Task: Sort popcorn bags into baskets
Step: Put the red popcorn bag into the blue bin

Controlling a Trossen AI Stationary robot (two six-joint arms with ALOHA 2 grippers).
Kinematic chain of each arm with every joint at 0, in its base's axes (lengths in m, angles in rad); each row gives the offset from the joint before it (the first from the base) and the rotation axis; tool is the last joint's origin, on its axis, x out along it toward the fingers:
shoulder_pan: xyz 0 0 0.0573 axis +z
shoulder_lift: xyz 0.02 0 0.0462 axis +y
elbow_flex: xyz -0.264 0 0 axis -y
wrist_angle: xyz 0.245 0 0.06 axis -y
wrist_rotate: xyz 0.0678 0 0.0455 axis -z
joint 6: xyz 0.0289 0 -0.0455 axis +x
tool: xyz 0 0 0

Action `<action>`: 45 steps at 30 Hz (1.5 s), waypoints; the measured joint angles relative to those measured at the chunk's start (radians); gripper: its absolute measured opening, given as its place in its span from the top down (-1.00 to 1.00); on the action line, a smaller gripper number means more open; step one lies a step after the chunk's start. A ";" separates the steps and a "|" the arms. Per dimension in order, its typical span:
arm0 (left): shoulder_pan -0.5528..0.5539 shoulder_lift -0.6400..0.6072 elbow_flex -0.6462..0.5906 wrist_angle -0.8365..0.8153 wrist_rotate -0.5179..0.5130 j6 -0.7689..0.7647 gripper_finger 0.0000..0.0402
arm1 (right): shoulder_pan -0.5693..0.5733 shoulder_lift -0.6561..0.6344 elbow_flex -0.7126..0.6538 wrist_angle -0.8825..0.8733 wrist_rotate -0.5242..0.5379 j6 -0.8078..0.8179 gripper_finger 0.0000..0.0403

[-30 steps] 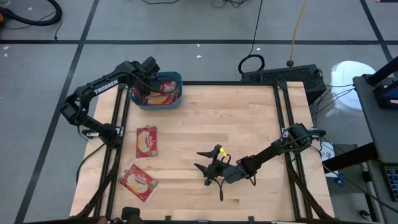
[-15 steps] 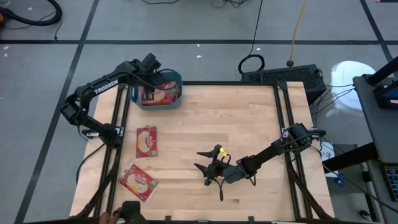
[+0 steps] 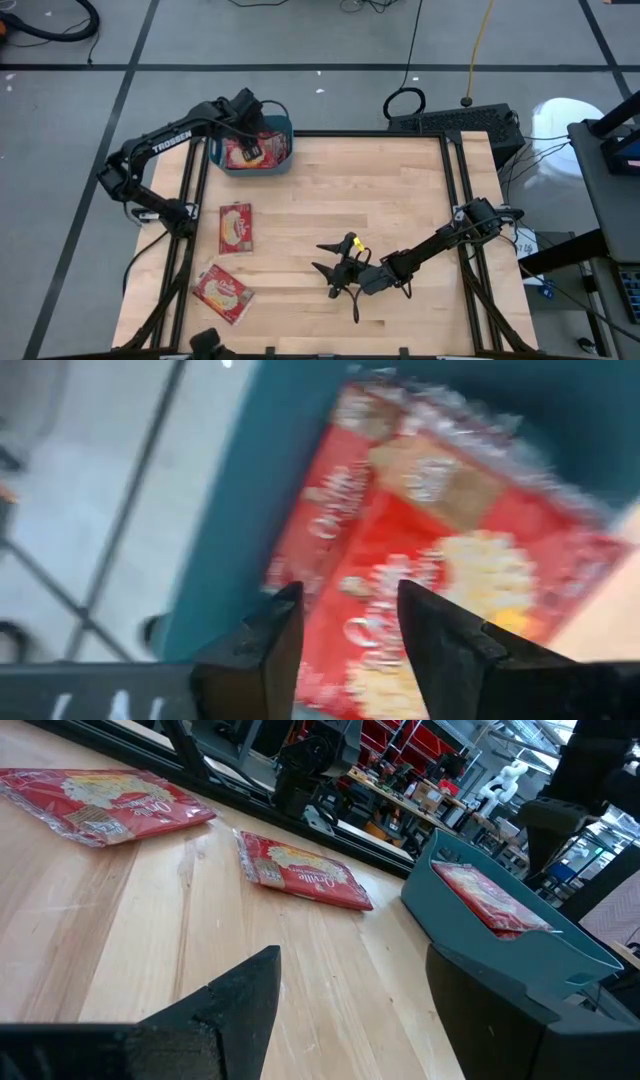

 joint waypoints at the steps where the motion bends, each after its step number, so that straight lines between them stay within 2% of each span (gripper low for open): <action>1: -0.010 0.000 -0.006 -0.005 0.019 -0.022 0.21 | 0.000 0.000 0.000 0.000 0.000 0.000 -0.20; 3: -0.034 0.000 -0.033 -0.011 0.052 -0.029 0.31 | 0.000 0.000 0.000 0.000 0.000 0.000 -0.20; 8: -0.069 0.000 -0.123 0.032 0.055 -0.001 0.58 | 0.000 0.000 0.000 0.000 0.000 0.008 -0.20; 17: -0.047 -0.001 -0.291 0.331 0.055 0.056 0.97 | 0.000 0.000 0.000 0.000 0.000 0.023 -0.20; 20: -0.027 -0.003 -0.317 0.391 0.055 0.060 0.96 | 0.000 0.000 0.000 0.000 0.000 0.023 -0.20; 26: -0.014 -0.004 -0.318 0.394 0.018 0.071 0.87 | 0.000 0.000 0.000 0.000 0.000 0.022 -0.20; 31: -0.015 -0.005 -0.320 0.387 -0.048 0.087 0.92 | 0.000 0.000 0.000 0.000 0.000 0.022 -0.20; 37: -0.015 -0.005 -0.320 0.387 -0.059 0.074 0.96 | -0.001 0.000 0.000 0.000 0.000 0.021 -0.20; 45: -0.015 -0.036 -0.301 0.348 -0.062 0.030 0.88 | -0.001 0.000 0.000 0.000 0.000 0.020 -0.20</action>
